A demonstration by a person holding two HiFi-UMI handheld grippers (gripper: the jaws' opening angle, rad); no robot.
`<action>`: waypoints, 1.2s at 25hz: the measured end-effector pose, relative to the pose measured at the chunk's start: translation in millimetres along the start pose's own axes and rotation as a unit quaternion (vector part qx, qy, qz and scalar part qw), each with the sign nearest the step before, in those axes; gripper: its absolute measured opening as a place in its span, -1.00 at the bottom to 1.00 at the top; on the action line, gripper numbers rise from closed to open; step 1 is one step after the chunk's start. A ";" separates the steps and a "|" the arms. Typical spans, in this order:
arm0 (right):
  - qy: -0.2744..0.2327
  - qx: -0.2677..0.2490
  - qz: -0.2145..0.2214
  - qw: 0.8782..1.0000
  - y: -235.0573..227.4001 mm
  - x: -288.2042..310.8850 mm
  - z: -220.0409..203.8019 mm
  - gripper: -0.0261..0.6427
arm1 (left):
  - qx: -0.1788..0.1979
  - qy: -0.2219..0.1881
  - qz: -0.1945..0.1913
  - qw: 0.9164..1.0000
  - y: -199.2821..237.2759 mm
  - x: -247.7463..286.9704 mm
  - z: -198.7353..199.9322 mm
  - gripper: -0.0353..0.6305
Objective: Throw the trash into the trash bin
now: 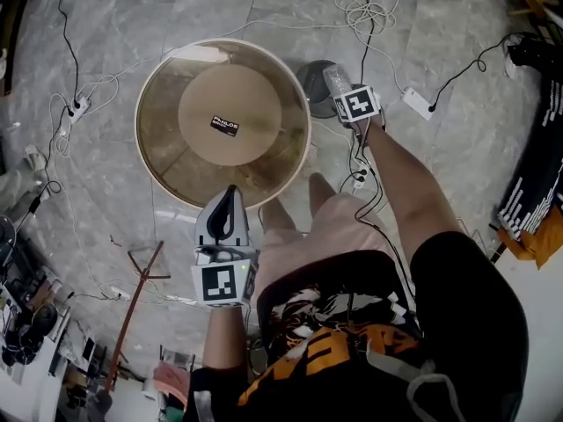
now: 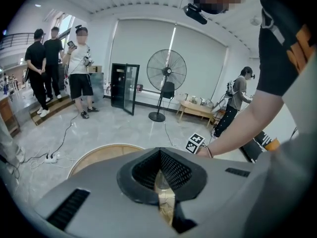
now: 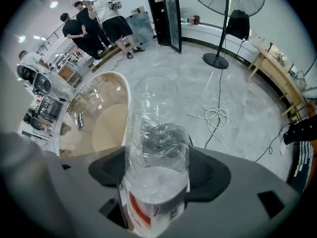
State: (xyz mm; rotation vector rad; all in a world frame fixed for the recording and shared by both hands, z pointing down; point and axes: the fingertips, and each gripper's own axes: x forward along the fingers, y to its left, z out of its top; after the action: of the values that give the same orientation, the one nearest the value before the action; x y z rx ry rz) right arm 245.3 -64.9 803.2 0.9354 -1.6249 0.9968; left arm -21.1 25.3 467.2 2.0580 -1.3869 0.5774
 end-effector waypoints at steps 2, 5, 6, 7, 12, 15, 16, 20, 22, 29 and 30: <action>-0.008 -0.002 0.001 1.000 -2.2 2.7 2.6 0.19 | 0.011 0.003 -0.003 1.000 -5.4 4.0 -1.4 -0.82; -0.013 -0.004 -0.005 1.000 -6.5 5.6 3.6 0.30 | 0.006 0.006 -0.001 1.000 -9.8 7.6 -1.2 -0.82; -0.013 -0.005 -0.007 1.000 -7.1 6.4 3.5 0.32 | 0.002 0.008 0.000 1.000 -9.9 8.1 -1.5 -0.82; -0.012 -0.007 -0.008 1.000 -7.2 6.8 3.7 0.33 | 0.002 0.010 0.001 1.000 -9.5 8.2 -2.3 -0.82; -0.016 -0.007 -0.003 1.000 -5.7 4.9 4.9 0.34 | 0.013 0.009 0.002 1.000 -6.3 6.0 -7.2 -0.82; -0.018 -0.005 -0.005 1.000 -7.7 1.8 6.6 0.34 | 0.025 0.007 -0.002 1.000 -3.7 4.3 -9.6 -0.82; -0.020 -0.006 -0.006 1.000 -7.7 0.5 7.9 0.33 | 0.027 0.005 -0.002 1.000 -2.7 3.5 -9.5 -0.82; -0.028 -0.020 -0.007 0.999 -1.2 -5.6 13.3 0.08 | 0.013 0.000 0.004 1.000 2.9 -1.8 -12.9 -0.82; -0.043 -0.023 0.003 0.999 24.5 -6.2 13.9 -0.35 | 0.011 0.004 0.005 1.000 16.2 -13.4 -18.4 -0.82; -0.039 -0.099 0.014 0.994 53.5 -13.4 34.7 -0.88 | -0.026 -0.011 0.020 0.999 18.7 -10.0 -22.0 -0.82; -0.033 -0.102 0.023 0.994 66.1 -7.2 36.1 -0.88 | -0.033 -0.012 0.023 0.999 23.5 -12.4 -24.2 -0.82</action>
State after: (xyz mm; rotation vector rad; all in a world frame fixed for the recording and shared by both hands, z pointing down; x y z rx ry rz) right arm 174.4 -73.1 778.0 0.8036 -1.7736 0.8199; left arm -48.2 43.3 482.4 1.9911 -1.4522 0.5215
